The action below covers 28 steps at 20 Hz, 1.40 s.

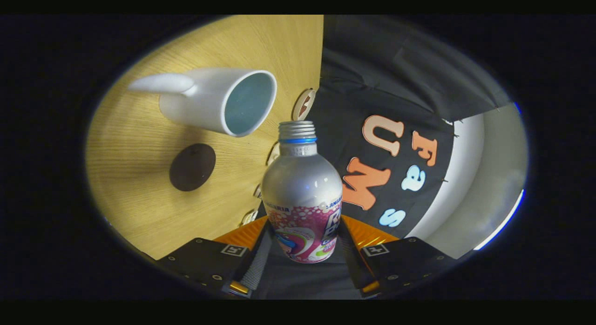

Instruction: Take the bottle from table, then pour the juice into the cup, finally place the bottle on the coaster

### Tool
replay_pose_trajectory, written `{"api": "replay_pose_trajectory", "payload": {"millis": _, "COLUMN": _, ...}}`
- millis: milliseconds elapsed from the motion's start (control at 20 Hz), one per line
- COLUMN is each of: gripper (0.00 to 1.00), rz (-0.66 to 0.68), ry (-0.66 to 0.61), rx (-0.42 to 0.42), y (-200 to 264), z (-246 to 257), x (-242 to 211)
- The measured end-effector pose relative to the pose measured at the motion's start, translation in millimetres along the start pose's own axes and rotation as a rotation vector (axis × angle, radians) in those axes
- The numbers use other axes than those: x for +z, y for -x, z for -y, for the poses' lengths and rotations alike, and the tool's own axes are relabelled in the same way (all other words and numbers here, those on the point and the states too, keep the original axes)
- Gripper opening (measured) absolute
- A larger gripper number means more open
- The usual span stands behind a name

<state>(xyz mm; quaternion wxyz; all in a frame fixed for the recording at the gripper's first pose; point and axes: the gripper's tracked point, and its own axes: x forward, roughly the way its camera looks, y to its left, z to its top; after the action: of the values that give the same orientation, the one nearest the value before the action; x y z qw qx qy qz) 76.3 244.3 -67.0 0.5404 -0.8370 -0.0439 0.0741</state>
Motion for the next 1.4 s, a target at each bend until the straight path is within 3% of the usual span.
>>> {"api": "replay_pose_trajectory", "payload": {"millis": 300, "gripper": 0.75, "rz": -0.022, "ry": -0.315, "rx": 0.099, "y": 1.2, "z": -14.2, "x": -4.1}}
{"api": "replay_pose_trajectory", "payload": {"millis": 750, "gripper": 0.75, "rz": -0.034, "ry": -0.715, "rx": 0.152, "y": 7.8, "z": -12.5, "x": -16.2}}
{"api": "replay_pose_trajectory", "payload": {"millis": 1150, "gripper": 0.75, "rz": -0.037, "ry": -1.233, "rx": 0.204, "y": -11.9, "z": -17.2, "x": -28.8}}
{"api": "replay_pose_trajectory", "payload": {"millis": 1400, "gripper": 0.75, "rz": 0.015, "ry": -1.521, "rx": 0.290, "y": -14.6, "z": -30.1, "x": -14.3}}
